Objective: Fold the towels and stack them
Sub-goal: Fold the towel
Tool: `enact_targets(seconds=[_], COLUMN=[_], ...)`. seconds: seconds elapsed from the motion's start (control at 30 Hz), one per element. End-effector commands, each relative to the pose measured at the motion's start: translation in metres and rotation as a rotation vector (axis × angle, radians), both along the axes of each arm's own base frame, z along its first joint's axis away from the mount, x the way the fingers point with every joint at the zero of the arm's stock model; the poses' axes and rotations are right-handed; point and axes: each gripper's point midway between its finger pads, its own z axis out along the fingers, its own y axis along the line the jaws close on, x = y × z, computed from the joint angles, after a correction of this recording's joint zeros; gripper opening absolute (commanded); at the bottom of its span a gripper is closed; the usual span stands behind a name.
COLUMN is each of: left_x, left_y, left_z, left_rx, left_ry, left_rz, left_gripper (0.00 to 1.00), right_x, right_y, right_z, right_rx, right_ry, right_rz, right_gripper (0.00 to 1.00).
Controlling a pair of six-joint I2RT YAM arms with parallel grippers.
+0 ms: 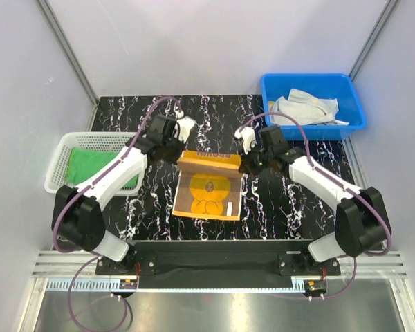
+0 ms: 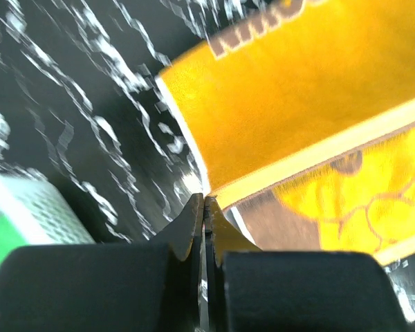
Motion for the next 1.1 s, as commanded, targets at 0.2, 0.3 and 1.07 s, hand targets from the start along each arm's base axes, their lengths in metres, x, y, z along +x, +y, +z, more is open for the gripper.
enact_targets(seconds=[0.2,0.3,1.07], left_x=[-0.039,-0.048,-0.1], left_y=[0.024,0.025,0.016], left_z=[-0.011,-0.015,-0.046], left_rx=[0.11,0.131,0.185], left_ry=[0.015,0.03,0.286], left_rz=[0.093,0.101,0.173], left_gripper=[0.0,0.0,0.33], right_x=[-0.044,-0.058,-0.107], right_y=[-0.006,0.001,0.008], right_z=[-0.007,-0.007,-0.029], right_rx=[0.003,0.037,0.123], right_ry=[0.183,0.249,0.581], right_rz=[-0.183,-0.182,-0.452], right_gripper=[0.04,0.07,0.38])
